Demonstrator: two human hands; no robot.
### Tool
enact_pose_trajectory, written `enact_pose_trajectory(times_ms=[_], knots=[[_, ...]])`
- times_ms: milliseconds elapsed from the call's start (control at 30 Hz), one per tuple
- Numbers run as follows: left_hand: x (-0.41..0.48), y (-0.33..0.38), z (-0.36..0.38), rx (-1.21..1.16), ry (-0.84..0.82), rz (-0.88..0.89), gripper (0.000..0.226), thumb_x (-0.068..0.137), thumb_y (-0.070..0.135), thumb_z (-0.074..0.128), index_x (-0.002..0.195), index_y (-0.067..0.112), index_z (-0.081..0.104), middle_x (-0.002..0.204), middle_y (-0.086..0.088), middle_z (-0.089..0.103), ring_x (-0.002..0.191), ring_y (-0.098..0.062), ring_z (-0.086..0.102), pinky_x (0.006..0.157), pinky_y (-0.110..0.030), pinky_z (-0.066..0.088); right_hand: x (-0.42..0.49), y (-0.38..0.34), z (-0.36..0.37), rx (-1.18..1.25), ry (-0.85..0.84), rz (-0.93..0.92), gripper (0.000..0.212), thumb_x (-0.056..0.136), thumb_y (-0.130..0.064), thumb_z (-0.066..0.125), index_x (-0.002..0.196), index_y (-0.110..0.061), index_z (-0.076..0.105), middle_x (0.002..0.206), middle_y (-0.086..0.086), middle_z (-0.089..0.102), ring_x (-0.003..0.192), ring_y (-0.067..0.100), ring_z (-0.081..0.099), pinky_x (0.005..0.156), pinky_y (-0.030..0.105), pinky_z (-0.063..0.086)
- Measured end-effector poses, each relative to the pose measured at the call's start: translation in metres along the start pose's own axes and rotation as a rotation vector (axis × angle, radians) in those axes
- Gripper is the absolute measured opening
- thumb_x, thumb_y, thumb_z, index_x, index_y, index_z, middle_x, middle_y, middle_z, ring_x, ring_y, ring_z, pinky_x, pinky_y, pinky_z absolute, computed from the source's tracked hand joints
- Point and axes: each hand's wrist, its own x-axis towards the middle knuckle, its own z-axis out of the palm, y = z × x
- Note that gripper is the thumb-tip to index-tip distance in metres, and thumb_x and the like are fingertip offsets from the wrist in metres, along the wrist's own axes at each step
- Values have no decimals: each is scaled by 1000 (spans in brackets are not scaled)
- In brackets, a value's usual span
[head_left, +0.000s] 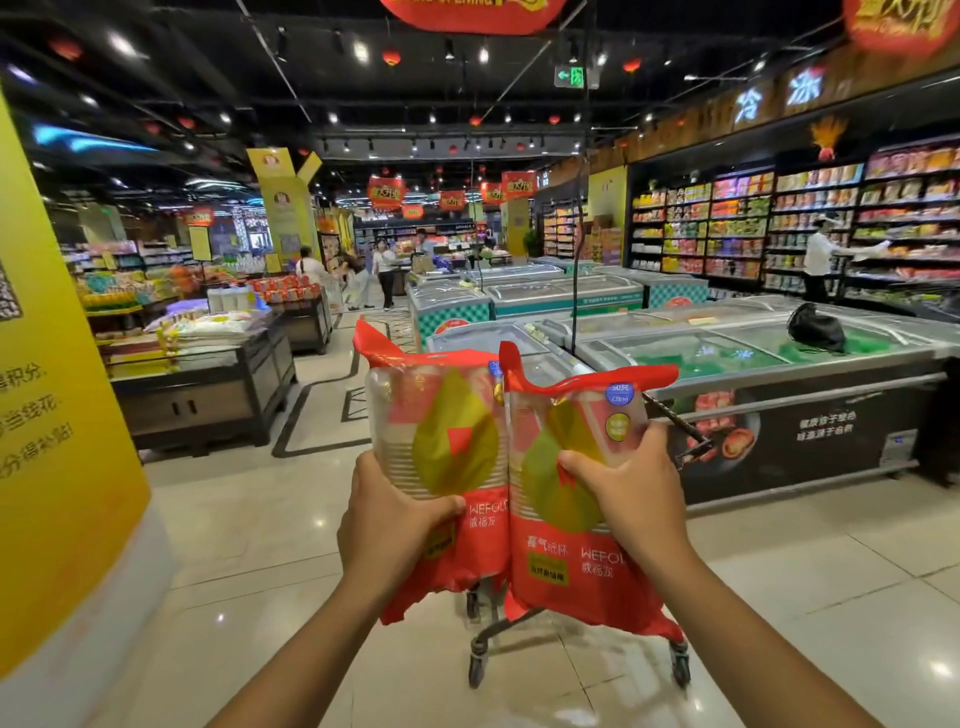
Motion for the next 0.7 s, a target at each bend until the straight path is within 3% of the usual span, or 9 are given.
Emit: enact_pose_trajectory(times_ms=[233, 567, 700], knots=[[49, -10, 37, 25, 4, -26, 85, 55, 49, 98, 116, 30, 42, 112, 6, 62, 95, -21, 63, 80, -41, 56, 54, 18, 34, 4, -37, 16, 79, 70, -48, 88, 125, -16, 42, 122, 7, 61, 105, 31, 60, 84, 41, 48], [164, -39, 101, -8, -41, -34, 83, 56, 50, 97, 114, 29, 42, 111, 7, 61, 92, -20, 63, 78, -39, 54, 151, 26, 110, -62, -7, 15, 71, 68, -50, 88, 112, -18, 42, 116, 6, 62, 104, 33, 62, 88, 49, 53], [211, -48, 119, -21, -66, -36, 83, 53, 52, 96, 113, 29, 43, 112, 6, 62, 97, -24, 65, 85, -46, 57, 186, 24, 139, -79, 10, 16, 71, 69, -49, 88, 113, -18, 42, 115, 5, 62, 102, 32, 63, 88, 49, 53]])
